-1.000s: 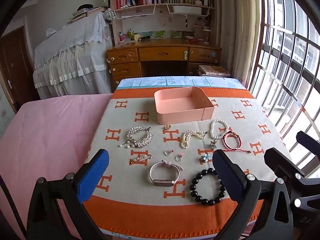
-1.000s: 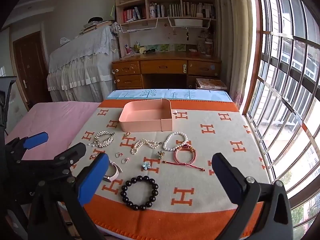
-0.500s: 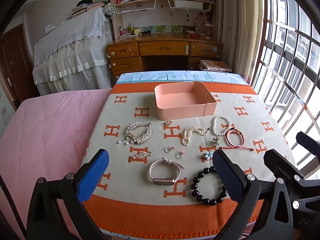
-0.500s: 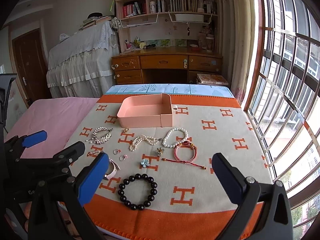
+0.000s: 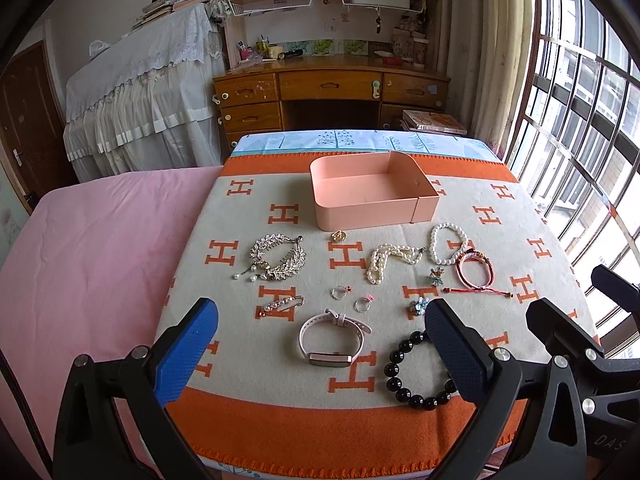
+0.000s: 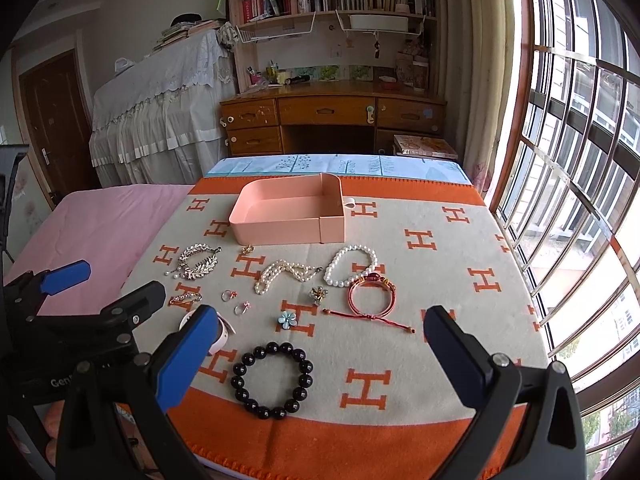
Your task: Organize jewelry
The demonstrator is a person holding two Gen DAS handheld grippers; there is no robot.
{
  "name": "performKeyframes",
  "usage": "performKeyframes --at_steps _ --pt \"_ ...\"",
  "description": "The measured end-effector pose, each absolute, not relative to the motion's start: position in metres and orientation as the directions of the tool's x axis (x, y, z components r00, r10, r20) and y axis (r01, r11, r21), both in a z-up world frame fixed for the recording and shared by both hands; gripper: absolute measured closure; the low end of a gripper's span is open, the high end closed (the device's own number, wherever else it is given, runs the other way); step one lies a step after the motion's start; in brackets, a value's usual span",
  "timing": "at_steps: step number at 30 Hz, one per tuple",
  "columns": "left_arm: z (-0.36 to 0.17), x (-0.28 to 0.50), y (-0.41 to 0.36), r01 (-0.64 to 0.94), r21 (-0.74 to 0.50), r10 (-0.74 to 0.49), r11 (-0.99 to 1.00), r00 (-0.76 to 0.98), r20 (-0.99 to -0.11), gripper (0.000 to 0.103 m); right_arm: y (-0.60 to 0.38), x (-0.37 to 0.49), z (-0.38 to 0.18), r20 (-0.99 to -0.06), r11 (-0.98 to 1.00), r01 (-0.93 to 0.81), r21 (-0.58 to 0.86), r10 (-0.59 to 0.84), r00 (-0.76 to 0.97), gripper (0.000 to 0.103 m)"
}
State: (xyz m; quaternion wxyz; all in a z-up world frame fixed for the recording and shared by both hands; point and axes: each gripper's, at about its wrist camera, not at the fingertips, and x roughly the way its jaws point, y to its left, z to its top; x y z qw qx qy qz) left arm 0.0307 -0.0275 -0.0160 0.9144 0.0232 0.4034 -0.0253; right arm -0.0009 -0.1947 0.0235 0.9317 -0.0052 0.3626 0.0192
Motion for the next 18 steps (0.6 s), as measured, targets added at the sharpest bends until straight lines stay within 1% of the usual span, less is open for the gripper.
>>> performKeyframes --at_steps 18 --pt "-0.0192 0.0317 -0.0245 0.062 0.016 -0.028 0.998 0.654 -0.756 0.001 -0.1929 0.0011 0.0220 -0.683 0.999 -0.042 0.007 0.036 0.729 0.000"
